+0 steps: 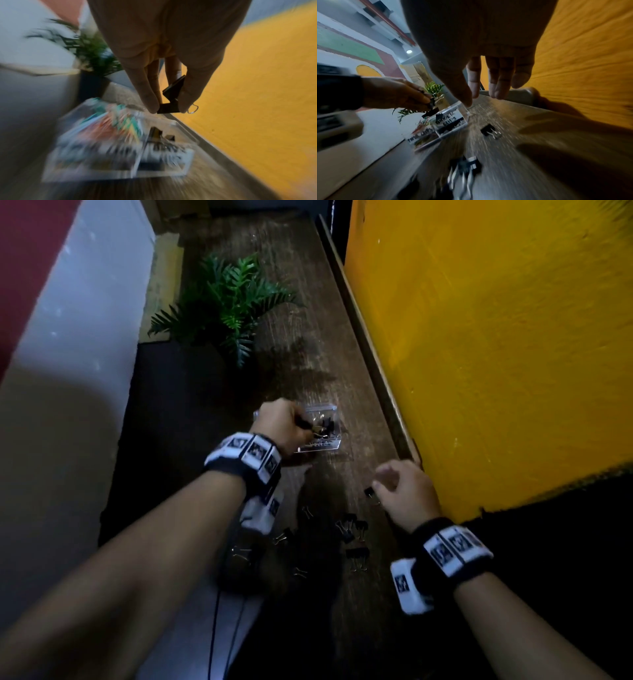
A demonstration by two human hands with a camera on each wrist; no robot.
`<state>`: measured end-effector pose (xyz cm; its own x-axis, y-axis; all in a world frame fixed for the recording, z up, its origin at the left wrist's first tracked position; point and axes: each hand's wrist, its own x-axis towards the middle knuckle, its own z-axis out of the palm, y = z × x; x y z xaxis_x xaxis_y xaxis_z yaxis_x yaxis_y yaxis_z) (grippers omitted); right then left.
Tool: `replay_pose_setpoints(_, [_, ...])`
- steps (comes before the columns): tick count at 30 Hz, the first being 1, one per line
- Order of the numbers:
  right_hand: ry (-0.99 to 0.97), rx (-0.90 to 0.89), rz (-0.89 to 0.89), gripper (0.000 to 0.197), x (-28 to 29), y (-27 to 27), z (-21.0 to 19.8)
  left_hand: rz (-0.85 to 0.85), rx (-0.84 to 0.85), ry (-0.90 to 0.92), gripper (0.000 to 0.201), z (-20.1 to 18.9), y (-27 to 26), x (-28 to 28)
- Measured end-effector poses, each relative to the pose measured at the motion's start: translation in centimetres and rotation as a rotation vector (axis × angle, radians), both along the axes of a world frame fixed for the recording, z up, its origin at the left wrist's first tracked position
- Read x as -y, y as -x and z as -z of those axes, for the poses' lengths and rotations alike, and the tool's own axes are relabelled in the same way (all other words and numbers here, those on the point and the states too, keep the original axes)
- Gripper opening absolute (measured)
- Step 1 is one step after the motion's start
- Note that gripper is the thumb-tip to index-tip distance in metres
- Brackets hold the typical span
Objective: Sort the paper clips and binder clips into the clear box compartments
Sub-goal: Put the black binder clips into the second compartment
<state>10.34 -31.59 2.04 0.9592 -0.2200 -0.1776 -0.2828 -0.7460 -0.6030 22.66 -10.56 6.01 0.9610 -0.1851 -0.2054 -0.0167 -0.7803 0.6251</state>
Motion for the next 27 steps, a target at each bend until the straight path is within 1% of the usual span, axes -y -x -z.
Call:
replay_pose_setpoints(2, [0.018,-0.055,-0.002,0.019,0.4,2.6,0.9,0.047,-0.018,-0.082,0.012,-0.1,-2.1,1.2])
replay_pose_setpoints(4, [0.036,-0.087,-0.024,0.019,0.6,4.7,1.4,0.124,-0.039,-0.197,0.015,0.4,-3.4,2.3])
replay_pose_setpoints(8, [0.086,-0.118,-0.083,0.019,0.5,7.5,2.1,0.237,-0.026,-0.394,0.024,1.8,-4.1,3.5])
replay_pose_setpoints(11, [0.101,-0.112,-0.124,0.019,-0.2,8.5,2.6,0.263,-0.018,-0.441,0.034,2.5,-4.2,3.7])
replay_pose_setpoints(14, [0.116,-0.094,-0.155,0.018,-1.1,9.1,2.9,0.244,0.034,-0.398,0.044,2.0,-3.7,2.9])
replay_pose_setpoints(17, [0.132,-0.057,-0.199,0.018,-1.8,9.8,3.1,0.178,0.129,-0.265,0.035,1.1,-0.8,0.8])
replay_pose_setpoints(19, [0.126,-0.057,-0.236,0.022,-2.3,10.4,3.5,0.168,0.168,-0.216,0.028,1.2,2.6,-1.3])
replay_pose_setpoints(20, [0.135,-0.055,-0.252,0.024,-2.5,10.6,3.7,0.187,0.154,-0.201,0.027,1.7,4.7,-2.6])
replay_pose_setpoints(22, [0.153,-0.040,-0.280,0.026,-2.9,11.1,4.3,0.239,0.085,-0.197,0.032,3.1,9.1,-5.3])
replay_pose_setpoints(25, [0.172,-0.016,-0.293,0.025,-3.0,11.2,4.8,0.346,-0.062,-0.334,0.045,5.4,14.6,-8.8])
replay_pose_setpoints(27, [0.192,-0.010,-0.290,0.023,-2.9,11.1,4.9,0.414,-0.112,-0.376,0.049,6.9,16.7,-10.2])
